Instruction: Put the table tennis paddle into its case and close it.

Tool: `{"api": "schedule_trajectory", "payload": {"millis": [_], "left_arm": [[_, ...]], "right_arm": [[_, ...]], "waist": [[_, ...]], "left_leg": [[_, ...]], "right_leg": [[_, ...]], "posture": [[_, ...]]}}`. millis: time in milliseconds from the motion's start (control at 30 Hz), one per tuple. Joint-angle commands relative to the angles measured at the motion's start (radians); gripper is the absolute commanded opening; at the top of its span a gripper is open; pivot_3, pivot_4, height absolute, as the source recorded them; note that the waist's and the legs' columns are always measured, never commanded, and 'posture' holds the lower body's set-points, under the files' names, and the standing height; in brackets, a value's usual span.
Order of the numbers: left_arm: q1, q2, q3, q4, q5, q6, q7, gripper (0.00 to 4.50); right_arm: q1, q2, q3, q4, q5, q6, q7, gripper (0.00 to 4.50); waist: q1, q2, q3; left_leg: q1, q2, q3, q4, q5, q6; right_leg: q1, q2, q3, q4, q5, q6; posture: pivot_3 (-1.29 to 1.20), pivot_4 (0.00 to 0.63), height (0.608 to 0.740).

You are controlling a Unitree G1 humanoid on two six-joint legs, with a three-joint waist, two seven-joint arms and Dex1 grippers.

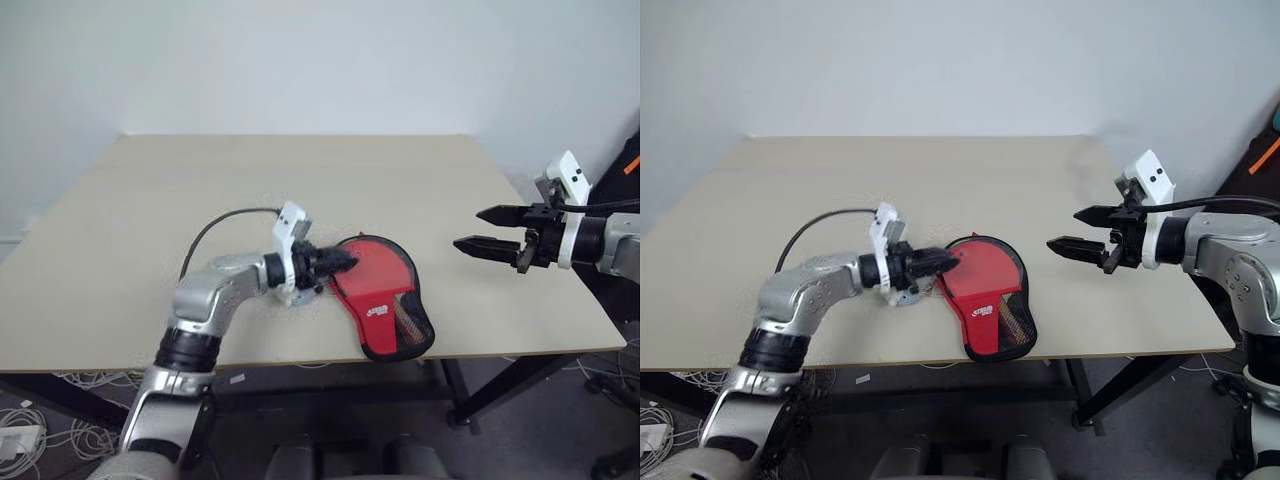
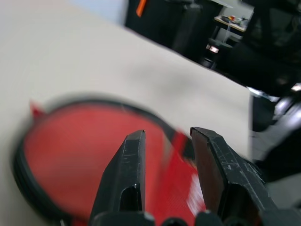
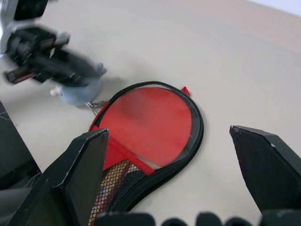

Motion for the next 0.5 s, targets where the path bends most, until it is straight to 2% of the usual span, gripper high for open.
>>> {"api": "schedule_trajectory", "payload": {"millis": [33,167,467,500], "left_arm": [[0.07,0.014,0.05,-0.096,-0.103,0.116,-0.002,1.56],[0.15,-0.035,0.115,-0.123,-0.2,0.246,0.072,1.56],[0.193,-0.034,0.1,-0.125,-0.238,0.335,0.092,1.56],[0.195,-0.029,0.086,-0.121,-0.234,0.341,0.089,1.71]], "right_arm": [[-0.005,0.007,-0.034,-0.035,0.021,-0.001,-0.011,4.5],[-0.003,0.034,-0.029,-0.055,0.04,0.011,-0.036,4.5],[0.01,0.062,-0.034,-0.08,0.057,0.028,-0.069,4.5],[0.013,0.066,-0.035,-0.086,0.061,0.031,-0.075,4.5]], "waist": [[0.001,0.0,0.0],[0.002,0.0,0.0],[0.002,0.0,0.0],[0.002,0.0,0.0]], "left_leg": [[0.0,0.0,0.0,0.0,0.0,0.0],[0.0,0.0,0.0,0.0,0.0,0.0],[0.0,0.0,-0.001,0.001,0.0,0.0],[0.0,0.0,-0.001,0.001,0.0,0.0]], "right_leg": [[0.0,0.0,0.0,0.0,0.0,0.0],[0.0,0.0,0.0,0.0,0.0,0.0],[0.0,0.0,-0.001,0.001,0.0,0.0],[0.0,0.0,-0.001,0.001,0.0,0.0]], "posture": [[0.0,0.0,0.74],[0.0,0.0,0.74],[0.0,0.0,0.74],[0.0,0.0,0.74]]}}
